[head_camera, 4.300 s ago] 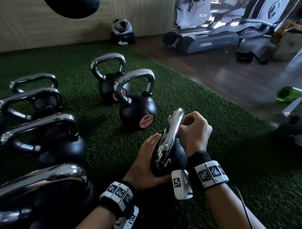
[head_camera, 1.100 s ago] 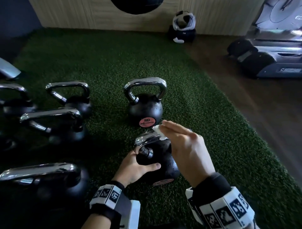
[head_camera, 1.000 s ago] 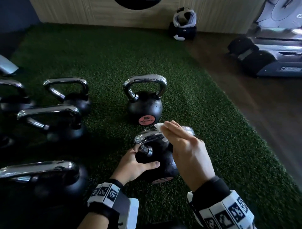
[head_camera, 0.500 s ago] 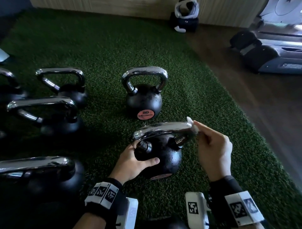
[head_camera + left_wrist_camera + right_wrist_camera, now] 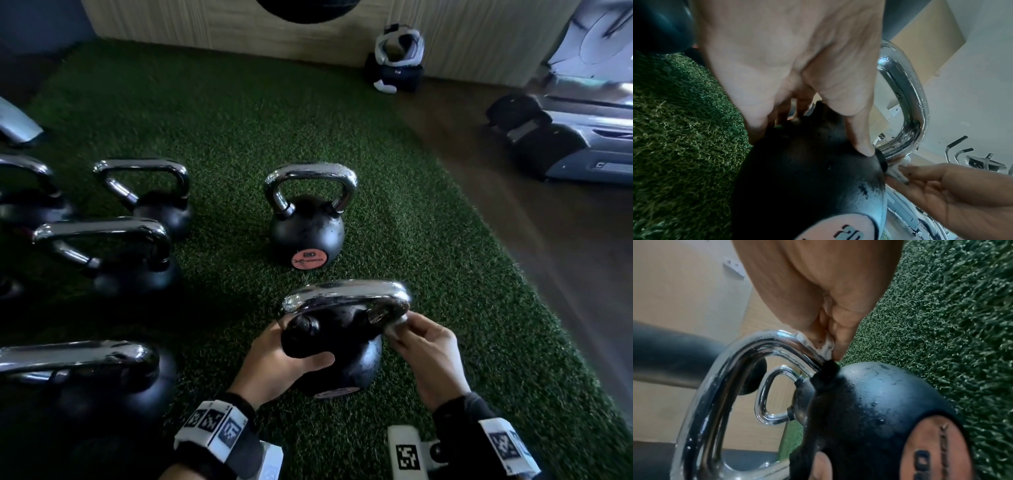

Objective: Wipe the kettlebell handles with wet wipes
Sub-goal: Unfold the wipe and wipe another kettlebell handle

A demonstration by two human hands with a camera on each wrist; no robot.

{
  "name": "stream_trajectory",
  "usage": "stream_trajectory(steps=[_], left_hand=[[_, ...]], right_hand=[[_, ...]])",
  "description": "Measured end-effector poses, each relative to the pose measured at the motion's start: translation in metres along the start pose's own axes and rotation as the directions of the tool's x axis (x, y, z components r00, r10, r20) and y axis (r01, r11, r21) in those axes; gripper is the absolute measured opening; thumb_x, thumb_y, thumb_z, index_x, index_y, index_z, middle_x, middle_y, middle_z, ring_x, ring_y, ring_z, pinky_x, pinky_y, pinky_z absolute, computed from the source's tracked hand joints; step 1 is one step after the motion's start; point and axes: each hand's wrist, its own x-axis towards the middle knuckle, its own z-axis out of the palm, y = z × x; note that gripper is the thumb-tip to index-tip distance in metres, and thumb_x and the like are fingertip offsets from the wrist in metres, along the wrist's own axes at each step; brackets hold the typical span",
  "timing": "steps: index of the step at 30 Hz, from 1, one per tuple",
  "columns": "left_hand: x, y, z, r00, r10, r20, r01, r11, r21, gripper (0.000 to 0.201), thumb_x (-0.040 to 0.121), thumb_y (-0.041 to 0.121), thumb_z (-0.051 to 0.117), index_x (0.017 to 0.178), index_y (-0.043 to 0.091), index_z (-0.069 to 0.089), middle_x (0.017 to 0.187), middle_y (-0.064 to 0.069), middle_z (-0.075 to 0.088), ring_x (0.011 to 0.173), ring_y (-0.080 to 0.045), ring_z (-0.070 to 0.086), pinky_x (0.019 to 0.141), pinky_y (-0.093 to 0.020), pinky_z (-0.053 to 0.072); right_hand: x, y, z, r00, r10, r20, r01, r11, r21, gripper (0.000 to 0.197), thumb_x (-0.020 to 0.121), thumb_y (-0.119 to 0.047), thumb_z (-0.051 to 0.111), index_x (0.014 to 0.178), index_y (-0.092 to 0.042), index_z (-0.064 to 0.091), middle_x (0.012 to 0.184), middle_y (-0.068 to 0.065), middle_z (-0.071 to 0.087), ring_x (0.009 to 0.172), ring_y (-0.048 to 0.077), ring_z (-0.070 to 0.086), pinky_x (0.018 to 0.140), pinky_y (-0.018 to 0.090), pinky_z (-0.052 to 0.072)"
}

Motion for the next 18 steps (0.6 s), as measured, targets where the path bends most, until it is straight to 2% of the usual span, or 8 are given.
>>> stream_trajectory(steps=[4, 7, 9, 11, 13, 14, 16, 18], left_hand=[[-0.001, -0.005, 0.002, 0.999, -0.039, 0.014, 0.040, 0.999, -0.011, 0.057, 0.065, 0.052, 0.093, 0.111, 0.048, 0.061, 0.107, 0.026, 0.070, 0.099, 0.013, 0.060, 0.077, -0.003, 0.045], [0.000, -0.003, -0.009, 0.993, -0.064, 0.101, 0.066, 0.997, -0.025, 0.045, 0.078, 0.020, 0.087, 0.113, 0.041, 0.067, 0.102, 0.028, 0.074, 0.100, 0.002, 0.068, 0.088, -0.018, 0.053], [0.000, 0.001, -0.022, 0.991, -0.057, 0.120, 0.075, 0.987, -0.145, 0.044, 0.084, 0.000, 0.072, 0.117, 0.029, 0.072, 0.103, 0.018, 0.078, 0.100, -0.005, 0.071, 0.081, -0.017, 0.053], [-0.005, 0.007, -0.035, 0.997, -0.070, -0.032, 0.055, 0.934, -0.352, 0.040, 0.083, 0.008, 0.071, 0.122, 0.018, 0.071, 0.102, 0.008, 0.079, 0.103, -0.013, 0.070, 0.082, -0.023, 0.051], [-0.016, 0.023, -0.050, 0.959, -0.013, -0.282, -0.101, 0.917, -0.385, 0.030, 0.091, 0.015, 0.074, 0.120, 0.022, 0.071, 0.107, 0.003, 0.077, 0.106, -0.015, 0.070, 0.093, -0.032, 0.053], [-0.023, 0.036, -0.055, 0.933, 0.052, -0.357, -0.191, 0.911, -0.366, 0.024, 0.097, 0.013, 0.069, 0.119, 0.023, 0.072, 0.109, 0.001, 0.077, 0.105, -0.014, 0.072, 0.094, -0.034, 0.055], [-0.040, 0.070, -0.063, 0.909, 0.190, -0.370, -0.328, 0.876, -0.354, 0.021, 0.101, 0.015, 0.061, 0.117, 0.019, 0.073, 0.109, -0.001, 0.079, 0.104, -0.014, 0.074, 0.092, -0.031, 0.057], [-0.047, 0.098, -0.064, 0.934, 0.246, -0.258, -0.333, 0.864, -0.379, 0.024, 0.102, 0.024, 0.057, 0.118, 0.017, 0.073, 0.110, -0.002, 0.079, 0.107, -0.016, 0.074, 0.092, -0.030, 0.059]], right_hand=[[0.004, -0.011, -0.011, 0.999, -0.040, 0.034, 0.047, 0.974, -0.220, 0.006, 0.089, -0.011, 0.078, 0.093, -0.009, 0.082, 0.092, 0.015, 0.080, 0.091, 0.027, 0.074, 0.083, 0.036, 0.061], [0.004, -0.031, -0.022, 0.981, -0.183, -0.070, 0.139, 0.903, -0.407, 0.015, 0.084, -0.029, 0.085, 0.097, -0.021, 0.084, 0.086, -0.002, 0.082, 0.085, 0.022, 0.079, 0.084, 0.049, 0.064], [-0.001, -0.050, -0.023, 0.948, -0.304, -0.100, 0.247, 0.894, -0.373, 0.014, 0.086, -0.023, 0.084, 0.100, -0.024, 0.084, 0.092, -0.006, 0.082, 0.083, 0.017, 0.079, 0.081, 0.047, 0.065], [-0.011, -0.071, -0.018, 0.903, -0.426, -0.045, 0.382, 0.848, -0.368, 0.019, 0.088, -0.014, 0.081, 0.098, -0.031, 0.083, 0.095, -0.007, 0.082, 0.077, 0.008, 0.076, 0.074, 0.037, 0.062], [-0.026, -0.089, -0.005, 0.839, -0.537, 0.085, 0.523, 0.754, -0.397, 0.020, 0.087, -0.015, 0.083, 0.099, -0.032, 0.083, 0.090, -0.012, 0.081, 0.078, 0.007, 0.076, 0.073, 0.033, 0.061], [-0.035, -0.097, 0.003, 0.811, -0.565, 0.150, 0.575, 0.725, -0.380, 0.021, 0.086, -0.013, 0.083, 0.099, -0.030, 0.083, 0.089, -0.013, 0.081, 0.079, 0.008, 0.077, 0.075, 0.032, 0.061], [-0.048, -0.106, 0.019, 0.778, -0.566, 0.272, 0.628, 0.708, -0.324, 0.024, 0.084, -0.007, 0.083, 0.098, -0.027, 0.083, 0.090, -0.011, 0.081, 0.080, 0.009, 0.077, 0.076, 0.034, 0.063], [-0.055, -0.109, 0.033, 0.751, -0.567, 0.339, 0.659, 0.682, -0.317, 0.020, 0.082, -0.006, 0.085, 0.095, -0.022, 0.083, 0.092, -0.007, 0.080, 0.079, 0.011, 0.078, 0.076, 0.039, 0.065]])
